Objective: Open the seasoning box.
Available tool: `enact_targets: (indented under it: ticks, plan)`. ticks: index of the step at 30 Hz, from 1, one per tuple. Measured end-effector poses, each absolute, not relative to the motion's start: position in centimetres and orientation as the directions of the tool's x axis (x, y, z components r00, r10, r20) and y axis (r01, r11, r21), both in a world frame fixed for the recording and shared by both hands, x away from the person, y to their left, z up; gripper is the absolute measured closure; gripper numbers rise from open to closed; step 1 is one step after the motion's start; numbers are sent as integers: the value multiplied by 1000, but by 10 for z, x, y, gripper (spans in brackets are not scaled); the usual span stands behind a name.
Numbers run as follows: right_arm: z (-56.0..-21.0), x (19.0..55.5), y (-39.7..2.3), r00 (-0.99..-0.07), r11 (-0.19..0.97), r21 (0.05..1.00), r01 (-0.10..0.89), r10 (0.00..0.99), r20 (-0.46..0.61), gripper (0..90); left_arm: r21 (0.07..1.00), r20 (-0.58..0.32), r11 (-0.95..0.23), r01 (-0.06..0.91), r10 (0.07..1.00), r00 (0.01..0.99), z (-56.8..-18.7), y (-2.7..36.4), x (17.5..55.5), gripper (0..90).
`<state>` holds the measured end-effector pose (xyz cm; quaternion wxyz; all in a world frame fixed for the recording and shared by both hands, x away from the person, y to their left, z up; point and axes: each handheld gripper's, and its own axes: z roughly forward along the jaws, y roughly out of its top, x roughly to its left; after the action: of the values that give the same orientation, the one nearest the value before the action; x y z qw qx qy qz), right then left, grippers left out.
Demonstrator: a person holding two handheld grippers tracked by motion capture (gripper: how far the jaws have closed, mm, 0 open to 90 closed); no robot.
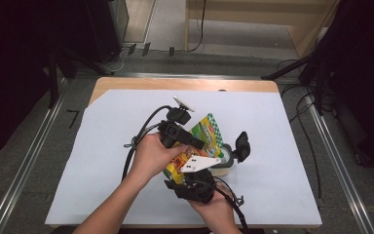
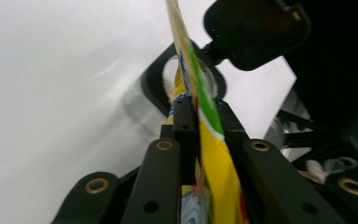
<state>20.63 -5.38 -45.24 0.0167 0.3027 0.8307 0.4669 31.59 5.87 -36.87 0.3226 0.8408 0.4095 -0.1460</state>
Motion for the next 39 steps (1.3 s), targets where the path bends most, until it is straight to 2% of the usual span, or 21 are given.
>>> enact_targets:
  ticks: [3,5,15,22,26,30,36,39]
  plan:
    - [-455,208,-55,-814,363,781,508,499,297,671,428,-499,-474,770,586,638,-369,56,314,806]
    - [-454,209,-56,-816,354,781,514,484,316,674,430,-502,-486,761,572,649,-368,55,314,769]
    - [-452,210,-58,-832,312,808,500,433,348,677,413,-503,-506,758,567,652,-362,52,315,698]
    - [-448,211,-59,-841,275,832,482,411,351,682,410,-575,-461,787,539,616,-356,60,318,692]
    - [-448,211,-62,-840,262,835,484,407,359,684,426,-586,-451,784,523,619,-350,65,318,669]
    - [-450,216,-68,-815,218,820,530,398,421,684,430,-571,-453,781,533,624,-345,70,317,687]
    - [-452,216,-65,-819,241,816,526,401,410,680,424,-486,-494,759,583,651,-343,65,314,818]
    - [-452,215,-63,-826,256,820,512,409,388,674,423,-485,-493,760,586,649,-343,65,314,837]
